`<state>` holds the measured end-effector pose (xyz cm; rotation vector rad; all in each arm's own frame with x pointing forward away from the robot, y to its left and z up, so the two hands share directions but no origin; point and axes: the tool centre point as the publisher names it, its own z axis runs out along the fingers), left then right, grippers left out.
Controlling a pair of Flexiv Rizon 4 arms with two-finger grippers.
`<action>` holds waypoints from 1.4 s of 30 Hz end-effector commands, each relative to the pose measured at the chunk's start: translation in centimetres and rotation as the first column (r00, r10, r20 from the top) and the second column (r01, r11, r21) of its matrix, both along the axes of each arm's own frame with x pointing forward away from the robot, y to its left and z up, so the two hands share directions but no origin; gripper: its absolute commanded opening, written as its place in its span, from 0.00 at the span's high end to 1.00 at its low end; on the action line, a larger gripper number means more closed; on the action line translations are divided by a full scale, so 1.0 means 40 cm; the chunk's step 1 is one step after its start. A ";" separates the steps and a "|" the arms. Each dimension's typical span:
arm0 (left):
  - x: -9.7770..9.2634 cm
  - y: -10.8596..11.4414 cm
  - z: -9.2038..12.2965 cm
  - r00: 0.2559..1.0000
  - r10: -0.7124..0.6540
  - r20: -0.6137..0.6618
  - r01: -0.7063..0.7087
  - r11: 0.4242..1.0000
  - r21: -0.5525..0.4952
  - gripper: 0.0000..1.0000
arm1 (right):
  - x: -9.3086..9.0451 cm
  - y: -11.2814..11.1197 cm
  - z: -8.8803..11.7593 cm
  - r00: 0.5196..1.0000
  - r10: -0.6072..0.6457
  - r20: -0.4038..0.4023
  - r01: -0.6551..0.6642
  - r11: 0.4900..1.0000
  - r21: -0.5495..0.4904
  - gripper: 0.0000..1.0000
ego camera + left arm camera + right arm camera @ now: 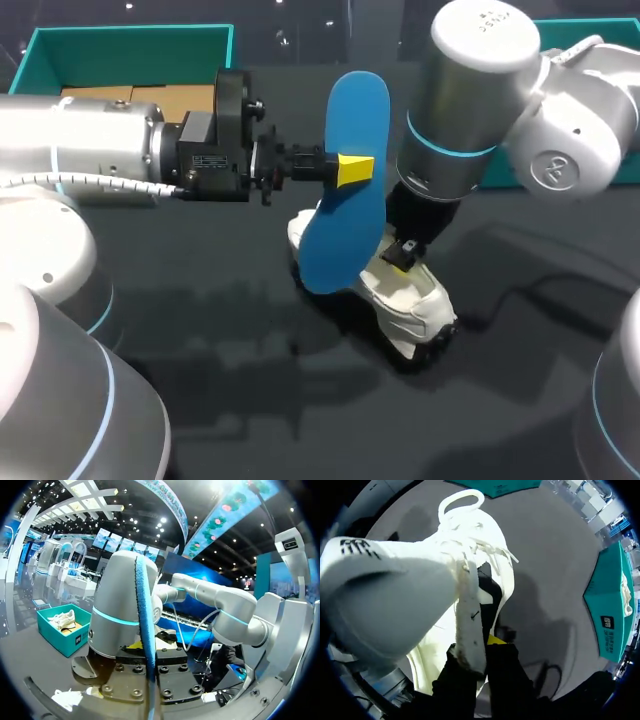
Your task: Take the shoe out of the shoebox, open the shoe tongue, remove and reinsert the insole, then place the shoe into the shoebox
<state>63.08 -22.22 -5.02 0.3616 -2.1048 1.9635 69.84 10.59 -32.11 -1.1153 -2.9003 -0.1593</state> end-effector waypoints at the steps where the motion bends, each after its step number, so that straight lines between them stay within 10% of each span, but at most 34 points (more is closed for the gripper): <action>1: -0.005 0.003 -0.003 1.000 0.003 0.001 -0.003 1.000 -0.002 1.00 | -0.044 -0.014 0.028 0.930 -0.363 0.055 0.359 0.931 0.071 1.00; 18: -0.005 0.003 -0.003 1.000 0.003 0.001 -0.003 1.000 -0.002 1.00 | -0.050 0.026 -0.044 0.753 -0.658 0.012 0.651 0.748 0.129 1.00; 42: -0.005 0.003 -0.003 1.000 0.003 0.001 -0.003 1.000 -0.002 1.00 | 0.010 0.030 -0.161 0.736 -0.671 -0.084 0.676 0.727 0.116 1.00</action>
